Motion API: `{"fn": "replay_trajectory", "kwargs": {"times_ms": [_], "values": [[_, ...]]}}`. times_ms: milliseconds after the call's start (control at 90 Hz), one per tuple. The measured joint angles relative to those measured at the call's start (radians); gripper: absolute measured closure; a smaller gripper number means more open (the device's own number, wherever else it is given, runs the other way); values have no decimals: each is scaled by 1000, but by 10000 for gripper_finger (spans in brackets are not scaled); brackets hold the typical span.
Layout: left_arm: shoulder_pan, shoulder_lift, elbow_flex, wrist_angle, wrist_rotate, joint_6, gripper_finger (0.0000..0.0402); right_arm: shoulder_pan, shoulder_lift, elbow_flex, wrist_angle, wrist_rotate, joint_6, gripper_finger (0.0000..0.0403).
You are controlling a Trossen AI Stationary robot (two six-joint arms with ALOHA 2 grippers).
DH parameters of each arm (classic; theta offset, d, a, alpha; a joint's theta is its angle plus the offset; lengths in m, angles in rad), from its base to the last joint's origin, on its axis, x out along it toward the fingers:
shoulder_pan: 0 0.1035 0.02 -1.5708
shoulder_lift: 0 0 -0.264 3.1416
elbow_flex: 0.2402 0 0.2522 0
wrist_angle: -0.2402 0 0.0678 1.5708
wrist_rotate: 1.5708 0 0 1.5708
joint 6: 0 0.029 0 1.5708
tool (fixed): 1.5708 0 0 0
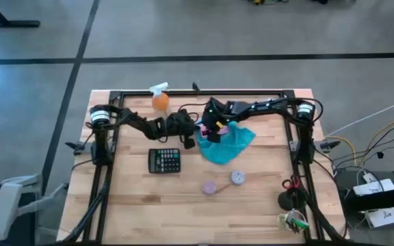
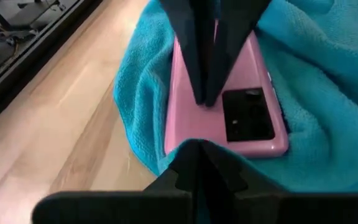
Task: Apply microfiber cloth
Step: Wipe the pink cellphone using the blue microfiber cloth
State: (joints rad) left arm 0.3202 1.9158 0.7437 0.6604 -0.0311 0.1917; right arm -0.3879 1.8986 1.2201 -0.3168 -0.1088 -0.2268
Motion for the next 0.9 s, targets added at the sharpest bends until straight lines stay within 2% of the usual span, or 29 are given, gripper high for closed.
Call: {"fn": "replay_trajectory", "kwargs": {"times_ms": [89,300,411,600,800,900], "values": [[-1,14,0,5,0,0,402,0,-79,1,-95,78,0,403],[-1,44,0,51,0,-22,402,-2,-242,-15,-479,240,82,403],[-2,49,0,67,29,-26,402,-11,-309,-82,-544,320,132,403],[-5,50,4,71,45,-29,402,-43,-326,-259,-424,299,145,403],[-8,51,9,75,45,-36,402,-26,-290,-340,-20,96,100,403],[-9,51,9,89,46,-44,402,-22,-253,-348,109,73,85,403]]}}
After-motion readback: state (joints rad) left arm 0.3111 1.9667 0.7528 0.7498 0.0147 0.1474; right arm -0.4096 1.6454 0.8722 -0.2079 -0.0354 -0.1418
